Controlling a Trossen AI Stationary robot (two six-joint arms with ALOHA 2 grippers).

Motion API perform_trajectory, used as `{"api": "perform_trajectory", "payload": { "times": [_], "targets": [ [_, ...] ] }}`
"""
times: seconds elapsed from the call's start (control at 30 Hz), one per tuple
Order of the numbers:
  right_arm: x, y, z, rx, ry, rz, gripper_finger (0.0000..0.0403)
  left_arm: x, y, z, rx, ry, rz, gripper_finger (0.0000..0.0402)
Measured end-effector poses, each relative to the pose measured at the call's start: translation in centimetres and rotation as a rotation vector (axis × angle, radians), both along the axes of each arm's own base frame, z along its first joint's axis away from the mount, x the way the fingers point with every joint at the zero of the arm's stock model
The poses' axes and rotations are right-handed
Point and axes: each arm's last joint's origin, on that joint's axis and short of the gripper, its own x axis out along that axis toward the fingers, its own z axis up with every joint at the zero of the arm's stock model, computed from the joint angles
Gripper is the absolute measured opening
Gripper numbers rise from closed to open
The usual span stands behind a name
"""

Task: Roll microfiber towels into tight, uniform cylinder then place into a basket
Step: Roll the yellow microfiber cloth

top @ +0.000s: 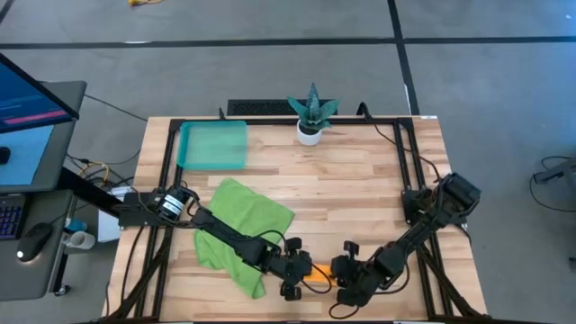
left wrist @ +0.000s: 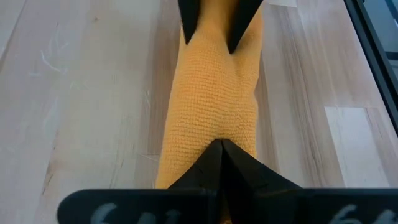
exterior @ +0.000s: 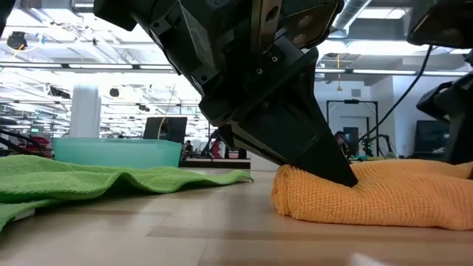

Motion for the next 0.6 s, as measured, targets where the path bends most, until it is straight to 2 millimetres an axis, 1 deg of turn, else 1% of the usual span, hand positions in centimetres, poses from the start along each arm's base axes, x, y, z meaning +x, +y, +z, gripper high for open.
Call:
{"api": "perform_trajectory", "payload": {
  "times": [0.17,0.27,0.37,0.47,0.6],
  "targets": [
    [0.0,0.0,-0.2,-0.008,0.014,0.001,0.0119,0.0,0.0,0.0,0.0,0.0,0.0,0.0],
    [0.0,-0.1,-0.2,-0.007,0.019,0.007,0.0118,0.0,0.0,0.0,0.0,0.001,0.0,0.0],
    [-0.2,-0.2,0.4,0.001,0.025,0.016,0.0122,0.0,0.0,0.0,0.001,0.001,0.001,0.0],
    [-0.7,-0.6,1.8,0.008,0.026,0.04,0.0124,0.0,0.0,0.0,0.001,0.001,0.001,0.0],
    [-1.4,-1.3,4.5,0.016,-0.007,0.062,0.0125,0.0,0.0,0.0,0.004,0.006,0.002,0.0]
  ]
}}
